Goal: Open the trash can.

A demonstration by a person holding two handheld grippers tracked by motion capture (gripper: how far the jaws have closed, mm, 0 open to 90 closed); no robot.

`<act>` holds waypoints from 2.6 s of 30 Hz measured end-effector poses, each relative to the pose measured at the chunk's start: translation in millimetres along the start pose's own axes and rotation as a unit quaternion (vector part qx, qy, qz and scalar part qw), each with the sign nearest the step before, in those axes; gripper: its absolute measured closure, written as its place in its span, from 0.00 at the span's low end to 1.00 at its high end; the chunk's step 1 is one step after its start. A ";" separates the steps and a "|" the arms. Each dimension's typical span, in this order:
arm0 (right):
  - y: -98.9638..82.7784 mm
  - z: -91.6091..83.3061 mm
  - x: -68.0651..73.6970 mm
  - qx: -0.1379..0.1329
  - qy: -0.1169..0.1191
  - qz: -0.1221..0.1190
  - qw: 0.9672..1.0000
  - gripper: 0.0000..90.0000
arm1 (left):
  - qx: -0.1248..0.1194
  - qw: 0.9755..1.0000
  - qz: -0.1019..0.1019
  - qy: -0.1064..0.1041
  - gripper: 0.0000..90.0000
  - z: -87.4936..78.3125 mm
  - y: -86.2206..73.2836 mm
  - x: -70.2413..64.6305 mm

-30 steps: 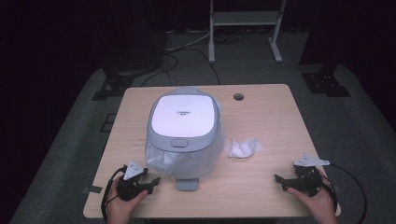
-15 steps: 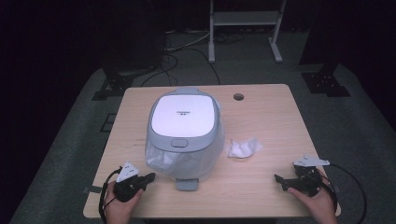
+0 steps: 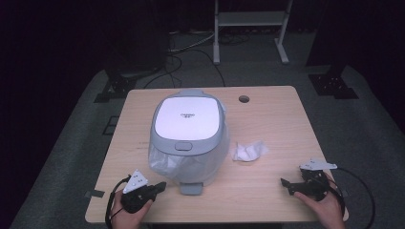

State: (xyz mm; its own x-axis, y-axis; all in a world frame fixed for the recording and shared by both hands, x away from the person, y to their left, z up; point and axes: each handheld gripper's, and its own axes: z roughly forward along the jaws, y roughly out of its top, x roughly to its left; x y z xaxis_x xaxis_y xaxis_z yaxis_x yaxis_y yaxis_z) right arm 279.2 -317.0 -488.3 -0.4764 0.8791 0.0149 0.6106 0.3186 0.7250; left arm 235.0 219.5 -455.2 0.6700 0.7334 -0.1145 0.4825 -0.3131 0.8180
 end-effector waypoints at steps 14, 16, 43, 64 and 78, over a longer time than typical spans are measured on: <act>0.0 0.0 0.0 0.000 0.000 0.000 1.000 0.07 | -0.005 0.999 0.003 -0.039 1.00 13.2 5.4 -19.1; 0.0 0.0 0.0 0.000 0.000 0.000 1.000 0.07 | -0.006 0.999 0.008 -0.042 1.00 15.6 7.2 -21.7; 0.0 0.0 0.0 0.000 0.000 0.000 1.000 0.07 | -0.004 0.999 0.000 -0.053 1.00 49.2 18.4 -41.4; -0.1 0.0 0.0 0.000 0.000 0.000 1.000 0.07 | -0.002 0.998 0.037 -0.045 1.00 53.2 15.9 -37.7; -0.1 0.0 0.0 0.000 0.000 0.000 1.000 0.07 | 0.006 0.999 0.025 -0.045 1.00 56.6 11.7 -39.1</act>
State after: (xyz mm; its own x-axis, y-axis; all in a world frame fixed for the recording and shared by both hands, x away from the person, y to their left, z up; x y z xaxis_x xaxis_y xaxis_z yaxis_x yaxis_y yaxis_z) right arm 279.1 -317.1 -488.4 -0.4767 0.8790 0.0142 0.6102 0.3192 0.7251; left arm 246.4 153.1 -473.0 0.7409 0.6601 -0.1236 0.4536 -0.3562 0.8169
